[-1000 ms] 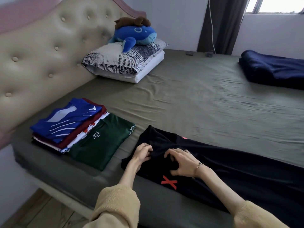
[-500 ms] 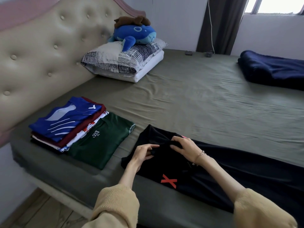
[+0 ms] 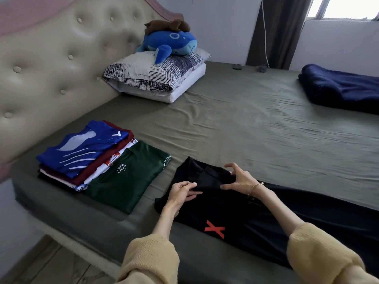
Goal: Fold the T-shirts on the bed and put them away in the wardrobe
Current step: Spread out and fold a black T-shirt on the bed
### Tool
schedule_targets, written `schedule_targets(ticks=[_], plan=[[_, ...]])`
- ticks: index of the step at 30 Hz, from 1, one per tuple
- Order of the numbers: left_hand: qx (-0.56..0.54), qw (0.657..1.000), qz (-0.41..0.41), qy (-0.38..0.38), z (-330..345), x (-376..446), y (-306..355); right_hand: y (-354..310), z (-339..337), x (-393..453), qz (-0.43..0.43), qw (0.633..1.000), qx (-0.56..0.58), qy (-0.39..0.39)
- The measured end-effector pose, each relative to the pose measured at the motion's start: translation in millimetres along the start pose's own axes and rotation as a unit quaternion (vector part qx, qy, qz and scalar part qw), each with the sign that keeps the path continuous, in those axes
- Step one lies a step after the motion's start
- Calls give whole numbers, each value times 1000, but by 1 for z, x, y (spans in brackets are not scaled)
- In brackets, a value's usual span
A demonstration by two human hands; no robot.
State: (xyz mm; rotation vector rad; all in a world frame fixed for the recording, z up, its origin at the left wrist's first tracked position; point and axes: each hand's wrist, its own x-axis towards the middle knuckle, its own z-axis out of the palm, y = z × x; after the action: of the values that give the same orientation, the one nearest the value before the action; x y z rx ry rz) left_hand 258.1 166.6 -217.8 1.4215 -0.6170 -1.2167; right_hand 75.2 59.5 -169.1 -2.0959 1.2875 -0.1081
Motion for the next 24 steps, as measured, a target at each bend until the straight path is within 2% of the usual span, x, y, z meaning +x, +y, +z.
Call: schedule_targets(ticks=[2,6,9,13,17,21,24], plan=[[6,1000,4,2,0,0,0,8,-4,0,-18,999,35,-14],[4,1000,4,3,0,-1,-1,20,-5,8,-17,995,60,81],[0,1000,5,6,-1,0,-2,24,0,11,1,993,46,106],[1,1000,7,14,0,1,-2,31,5,7,-5,993,-27,117],[1,1000,7,21,1,0,0,29,4,-10,-55,978,-91,180],[-4,1000,10,24,3,-3,1,32,8,-24,-85,987,-64,123],[-4,999,17,29,4,-5,1,43,5,-29,-68,985,-21,155]])
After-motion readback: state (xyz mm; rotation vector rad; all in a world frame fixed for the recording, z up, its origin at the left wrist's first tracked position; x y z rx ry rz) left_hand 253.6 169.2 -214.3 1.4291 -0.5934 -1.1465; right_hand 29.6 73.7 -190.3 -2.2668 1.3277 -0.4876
